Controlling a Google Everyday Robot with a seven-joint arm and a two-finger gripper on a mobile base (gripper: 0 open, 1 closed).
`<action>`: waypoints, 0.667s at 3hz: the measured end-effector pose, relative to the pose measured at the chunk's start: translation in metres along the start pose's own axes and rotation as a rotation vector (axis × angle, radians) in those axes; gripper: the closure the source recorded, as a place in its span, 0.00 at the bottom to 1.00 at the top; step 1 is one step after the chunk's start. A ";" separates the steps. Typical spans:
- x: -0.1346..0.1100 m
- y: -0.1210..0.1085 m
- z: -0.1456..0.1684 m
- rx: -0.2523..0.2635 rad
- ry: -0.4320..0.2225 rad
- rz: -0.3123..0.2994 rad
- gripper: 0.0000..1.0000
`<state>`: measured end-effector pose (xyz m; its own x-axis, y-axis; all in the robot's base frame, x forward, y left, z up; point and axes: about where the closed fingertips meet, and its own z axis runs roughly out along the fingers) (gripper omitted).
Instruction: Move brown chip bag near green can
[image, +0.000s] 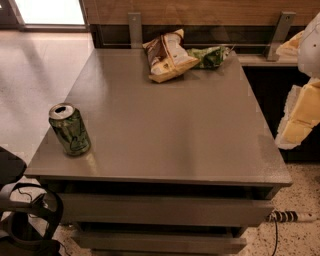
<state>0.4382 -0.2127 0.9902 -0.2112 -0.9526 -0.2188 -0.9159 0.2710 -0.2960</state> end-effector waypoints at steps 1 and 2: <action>0.000 0.000 0.000 0.000 0.000 0.000 0.00; -0.006 -0.023 0.000 0.060 -0.036 0.050 0.00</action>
Offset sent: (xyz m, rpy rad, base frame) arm 0.0742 -0.0058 0.0232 0.1225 -0.1774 -0.1596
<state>0.4609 -0.2134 0.9985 -0.2431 -0.9322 -0.2680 -0.8821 0.3274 -0.3387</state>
